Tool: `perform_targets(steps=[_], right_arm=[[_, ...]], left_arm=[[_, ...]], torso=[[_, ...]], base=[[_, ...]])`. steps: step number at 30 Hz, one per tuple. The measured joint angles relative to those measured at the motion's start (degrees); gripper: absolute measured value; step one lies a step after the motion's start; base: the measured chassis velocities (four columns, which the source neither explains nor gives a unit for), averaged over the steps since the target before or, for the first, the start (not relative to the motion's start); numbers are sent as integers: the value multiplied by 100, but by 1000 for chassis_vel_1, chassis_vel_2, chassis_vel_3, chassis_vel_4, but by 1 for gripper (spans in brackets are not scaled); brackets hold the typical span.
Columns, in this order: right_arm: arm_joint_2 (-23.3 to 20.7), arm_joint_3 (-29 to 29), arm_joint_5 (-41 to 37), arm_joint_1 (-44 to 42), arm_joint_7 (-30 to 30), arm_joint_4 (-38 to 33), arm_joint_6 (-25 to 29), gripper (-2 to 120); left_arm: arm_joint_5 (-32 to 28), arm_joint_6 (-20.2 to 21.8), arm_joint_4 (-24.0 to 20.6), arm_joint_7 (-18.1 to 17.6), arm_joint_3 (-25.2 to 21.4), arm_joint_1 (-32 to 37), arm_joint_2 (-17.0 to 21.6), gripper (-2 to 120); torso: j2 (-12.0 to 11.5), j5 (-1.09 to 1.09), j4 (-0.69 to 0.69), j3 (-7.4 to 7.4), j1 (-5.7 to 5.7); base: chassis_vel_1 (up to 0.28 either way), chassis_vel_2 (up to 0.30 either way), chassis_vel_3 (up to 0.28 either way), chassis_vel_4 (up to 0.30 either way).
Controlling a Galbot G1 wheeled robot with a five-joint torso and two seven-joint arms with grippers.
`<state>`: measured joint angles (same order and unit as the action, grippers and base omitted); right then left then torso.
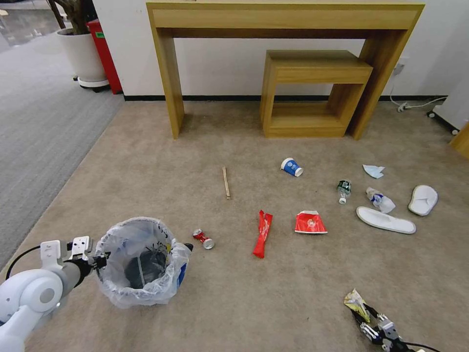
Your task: Pick up the trash bin and place the garbage on the floor into it.
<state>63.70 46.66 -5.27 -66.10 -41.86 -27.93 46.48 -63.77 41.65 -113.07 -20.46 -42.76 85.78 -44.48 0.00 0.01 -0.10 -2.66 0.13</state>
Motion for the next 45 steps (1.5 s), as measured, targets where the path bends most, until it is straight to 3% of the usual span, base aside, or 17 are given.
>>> perform_targets(steps=[6, 20, 32, 45], right_arm=[[-28, 4, -36, -42, -15, -60, -4, 19], [-15, 6, -80, -76, -59, -106, -5, 0], [-31, -21, -412, -326, -275, -547, 0, 0], [-121, -181, -915, -835, -330, -1691, 1, 0]], left_arm=[[16, 0, -45, -3, -47, 62, -56, 0], [36, -13, -114, 0, -135, 149, -77, 0], [53, -17, -187, 13, -147, 198, -97, 0], [152, -29, -318, 75, 59, 205, -109, 0]], torso=[[0, -2, -1, 0, 0], [0, -1, 0, 0, 0], [0, -2, 0, 0, -1], [0, -1, 0, 0, -1]], base=[[0, 0, 0, 0], [0, 0, 0, 0], [0, 0, 0, 0], [0, 0, 0, 0]])
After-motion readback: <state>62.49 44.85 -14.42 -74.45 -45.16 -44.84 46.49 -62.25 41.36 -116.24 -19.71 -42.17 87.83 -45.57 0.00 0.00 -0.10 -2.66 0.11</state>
